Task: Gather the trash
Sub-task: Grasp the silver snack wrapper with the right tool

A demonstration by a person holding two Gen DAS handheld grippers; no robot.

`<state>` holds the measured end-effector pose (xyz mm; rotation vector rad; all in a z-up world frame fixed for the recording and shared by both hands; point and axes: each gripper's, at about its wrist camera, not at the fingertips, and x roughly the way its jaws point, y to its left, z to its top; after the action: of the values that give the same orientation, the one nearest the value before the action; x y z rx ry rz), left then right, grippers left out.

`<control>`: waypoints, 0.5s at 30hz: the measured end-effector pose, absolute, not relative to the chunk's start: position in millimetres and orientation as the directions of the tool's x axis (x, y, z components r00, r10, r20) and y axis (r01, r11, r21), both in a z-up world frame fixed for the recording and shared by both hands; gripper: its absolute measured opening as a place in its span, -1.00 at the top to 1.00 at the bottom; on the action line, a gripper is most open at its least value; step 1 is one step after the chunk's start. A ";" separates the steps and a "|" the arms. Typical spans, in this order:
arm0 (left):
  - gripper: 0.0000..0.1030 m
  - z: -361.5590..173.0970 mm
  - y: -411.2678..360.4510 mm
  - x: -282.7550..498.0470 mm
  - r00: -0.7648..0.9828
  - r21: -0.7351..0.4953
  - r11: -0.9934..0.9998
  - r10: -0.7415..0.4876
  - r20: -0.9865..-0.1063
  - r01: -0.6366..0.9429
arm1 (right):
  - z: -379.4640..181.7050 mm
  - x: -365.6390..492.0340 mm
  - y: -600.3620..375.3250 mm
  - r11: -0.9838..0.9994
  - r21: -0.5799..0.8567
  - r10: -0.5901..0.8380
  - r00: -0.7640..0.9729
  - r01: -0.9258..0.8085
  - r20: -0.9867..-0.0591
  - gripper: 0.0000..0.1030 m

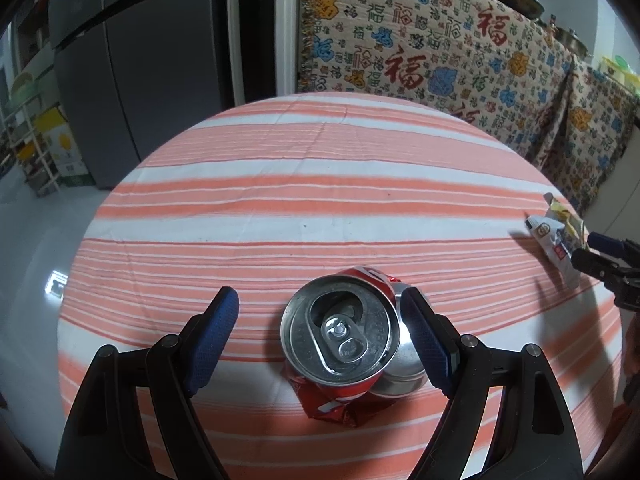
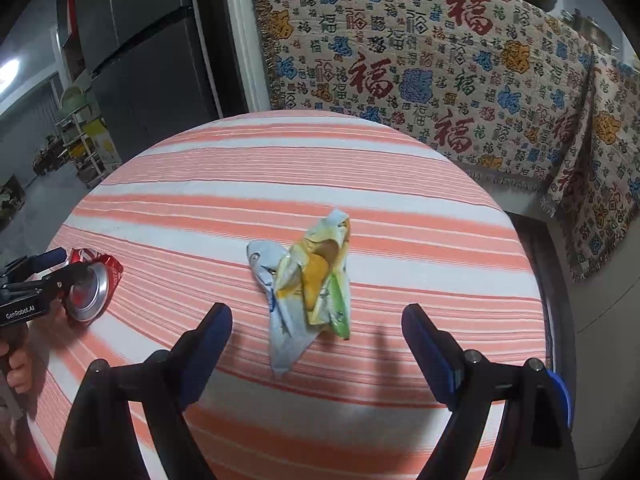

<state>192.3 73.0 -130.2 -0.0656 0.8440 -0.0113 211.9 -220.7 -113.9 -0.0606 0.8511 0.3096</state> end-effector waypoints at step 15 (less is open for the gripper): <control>-0.63 -127.1 80.5 192.9 0.648 -0.084 0.996 -0.072 -0.758 0.013 | -117.9 223.5 -214.7 0.950 0.057 0.238 0.594 -0.307 -0.769 -0.72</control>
<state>192.9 80.5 -127.1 -0.0733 0.8643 -0.0482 223.5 -214.7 -117.9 -0.0841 0.8800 0.3173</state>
